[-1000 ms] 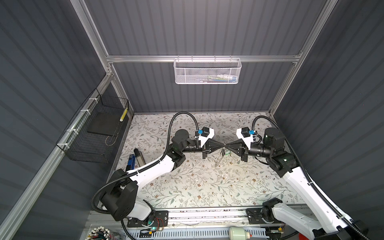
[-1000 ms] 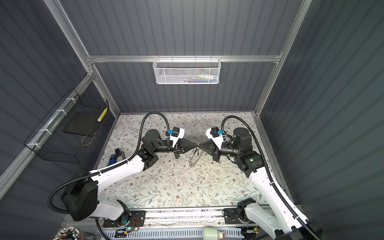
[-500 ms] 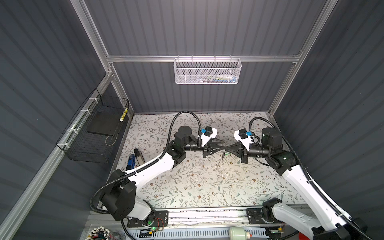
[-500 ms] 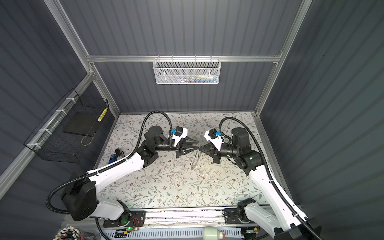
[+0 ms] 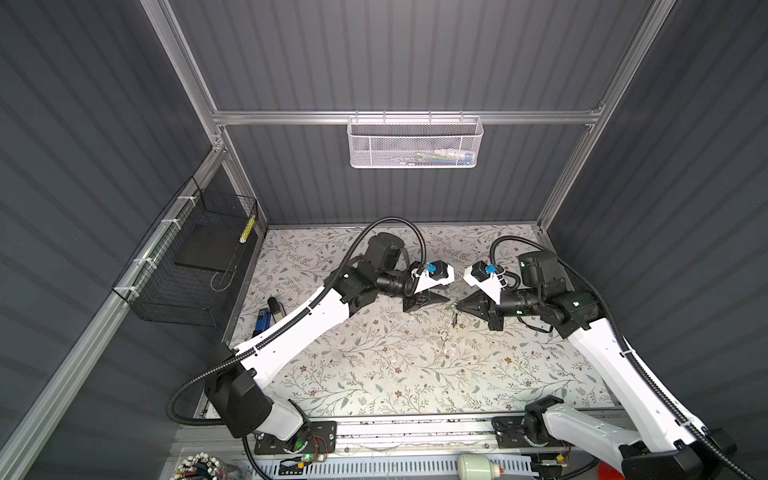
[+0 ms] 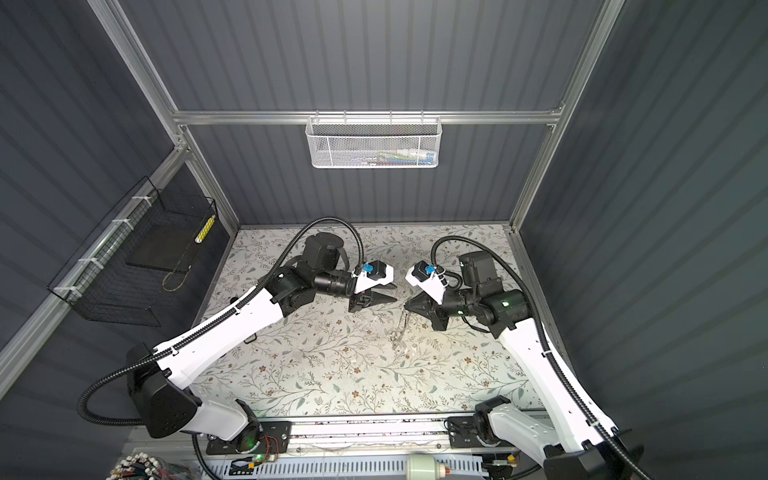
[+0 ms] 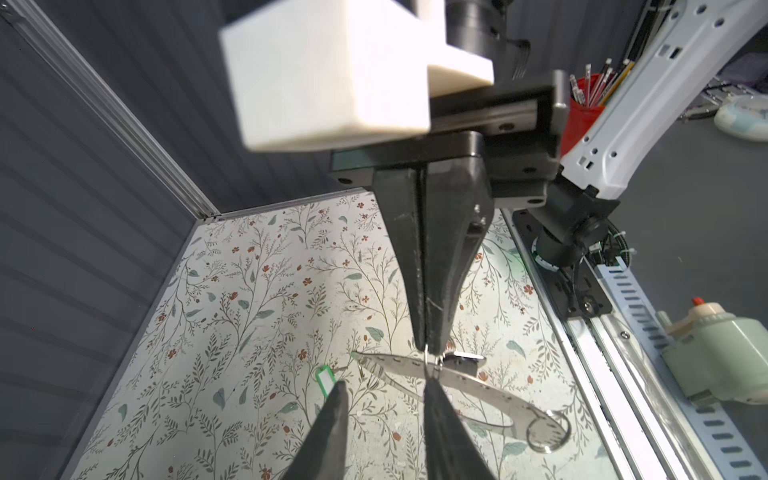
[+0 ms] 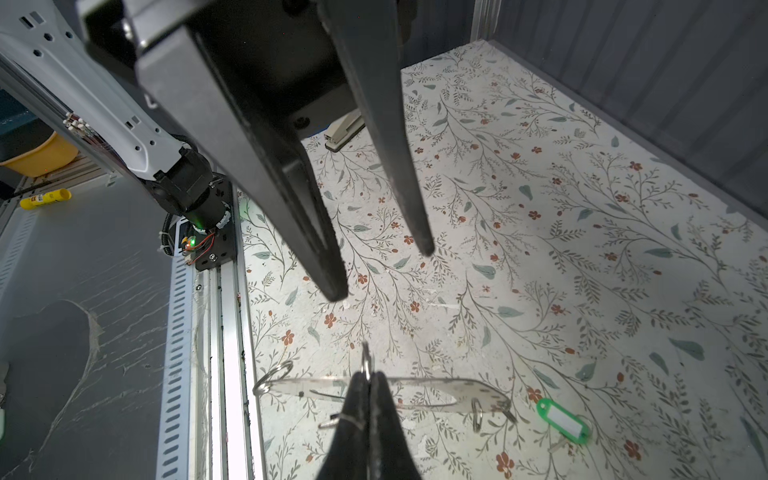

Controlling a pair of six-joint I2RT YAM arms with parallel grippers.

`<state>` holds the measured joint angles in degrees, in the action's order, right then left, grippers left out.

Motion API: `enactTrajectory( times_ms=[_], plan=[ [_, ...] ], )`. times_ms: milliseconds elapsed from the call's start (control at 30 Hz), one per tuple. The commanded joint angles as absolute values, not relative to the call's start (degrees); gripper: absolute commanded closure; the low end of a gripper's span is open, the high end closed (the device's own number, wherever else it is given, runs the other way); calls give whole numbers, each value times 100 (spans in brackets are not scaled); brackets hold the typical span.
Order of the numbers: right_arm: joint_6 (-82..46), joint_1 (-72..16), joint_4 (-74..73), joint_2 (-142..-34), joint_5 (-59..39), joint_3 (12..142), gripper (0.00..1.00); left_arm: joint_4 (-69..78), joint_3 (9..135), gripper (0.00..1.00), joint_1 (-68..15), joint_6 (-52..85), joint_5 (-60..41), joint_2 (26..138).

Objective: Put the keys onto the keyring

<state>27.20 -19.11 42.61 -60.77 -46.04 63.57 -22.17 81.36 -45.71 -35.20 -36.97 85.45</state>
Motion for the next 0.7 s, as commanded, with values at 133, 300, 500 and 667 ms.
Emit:
enactTrajectory(
  times_ms=[133,300,500,667],
  plan=[
    [2776,-1920,4478,-6185,-4763,6564,100,-2810,8451,69,-4796,-3889,-3496,8760],
    [2752,-1942,4437,-6195,-4803,6548,100,-2847,8505,71,-4881,-3920,-3438,8894],
    [2716,-1967,4349,-6177,-4852,6530,100,-2927,8604,74,-4930,-3950,-3416,9030],
    [2716,-1986,4320,-6191,-4878,6519,100,-2923,8631,79,-4955,-3954,-3415,9087]
  ],
)
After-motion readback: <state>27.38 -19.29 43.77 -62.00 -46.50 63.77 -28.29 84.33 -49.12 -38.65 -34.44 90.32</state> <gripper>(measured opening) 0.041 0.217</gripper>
